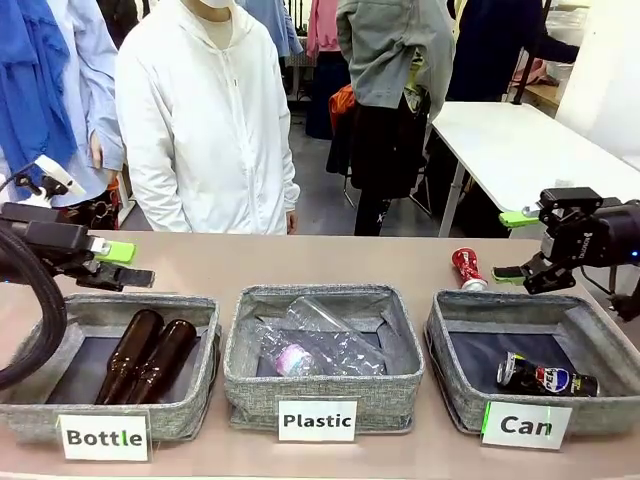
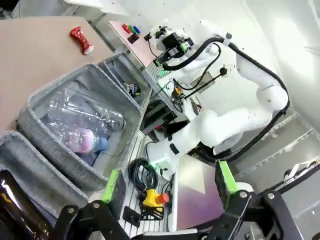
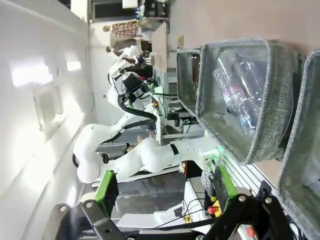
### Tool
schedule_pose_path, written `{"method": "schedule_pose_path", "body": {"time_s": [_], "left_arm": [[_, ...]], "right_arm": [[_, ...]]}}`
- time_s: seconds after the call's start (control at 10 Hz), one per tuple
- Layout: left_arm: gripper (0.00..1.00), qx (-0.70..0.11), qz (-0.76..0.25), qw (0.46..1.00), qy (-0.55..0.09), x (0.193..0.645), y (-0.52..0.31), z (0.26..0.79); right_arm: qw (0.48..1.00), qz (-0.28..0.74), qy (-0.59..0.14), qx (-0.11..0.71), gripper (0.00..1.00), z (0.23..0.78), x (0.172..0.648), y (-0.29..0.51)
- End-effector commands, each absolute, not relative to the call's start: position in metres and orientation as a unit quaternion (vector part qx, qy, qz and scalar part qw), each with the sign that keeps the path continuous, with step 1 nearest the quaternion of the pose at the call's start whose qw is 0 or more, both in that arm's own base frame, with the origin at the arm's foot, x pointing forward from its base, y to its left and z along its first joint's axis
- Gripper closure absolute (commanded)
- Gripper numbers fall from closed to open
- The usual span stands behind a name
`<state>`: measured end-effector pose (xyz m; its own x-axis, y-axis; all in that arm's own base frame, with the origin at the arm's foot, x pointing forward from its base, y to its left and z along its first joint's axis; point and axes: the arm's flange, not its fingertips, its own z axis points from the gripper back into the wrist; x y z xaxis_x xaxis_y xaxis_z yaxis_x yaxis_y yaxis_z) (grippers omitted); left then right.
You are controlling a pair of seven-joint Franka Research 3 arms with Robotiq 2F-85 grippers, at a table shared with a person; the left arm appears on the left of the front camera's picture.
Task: Sort the can waste into the basket.
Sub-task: Pick up the can waste from the table and place it in the right Fabric basket.
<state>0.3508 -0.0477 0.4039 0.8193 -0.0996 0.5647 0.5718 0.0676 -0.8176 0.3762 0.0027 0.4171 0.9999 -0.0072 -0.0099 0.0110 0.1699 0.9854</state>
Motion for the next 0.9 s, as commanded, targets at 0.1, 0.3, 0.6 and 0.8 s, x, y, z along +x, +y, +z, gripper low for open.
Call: {"method": "schedule_pose_path", "body": {"time_s": [0.1,0.3,0.6,0.8], "left_arm": [[0.06,-0.622,-0.275,0.706,-0.199,0.3439,-0.0666,0.4322],[0.06,-0.622,-0.275,0.706,-0.199,0.3439,-0.0666,0.4322],[0.06,-0.622,-0.275,0.706,-0.199,0.3439,-0.0666,0.4322],[0.06,-0.622,-0.275,0.706,-0.199,0.3439,-0.0666,0.4322]], "right_arm": [[0.773,-0.001,-0.005,0.634,0.00,0.4215,0.3777,0.0097],[0.773,-0.001,-0.005,0.634,0.00,0.4215,0.3777,0.0097],[0.773,-0.001,-0.005,0.634,0.00,0.4215,0.3777,0.0097],[0.773,-0.001,-0.005,0.634,0.00,0.4215,0.3777,0.0097]]}}
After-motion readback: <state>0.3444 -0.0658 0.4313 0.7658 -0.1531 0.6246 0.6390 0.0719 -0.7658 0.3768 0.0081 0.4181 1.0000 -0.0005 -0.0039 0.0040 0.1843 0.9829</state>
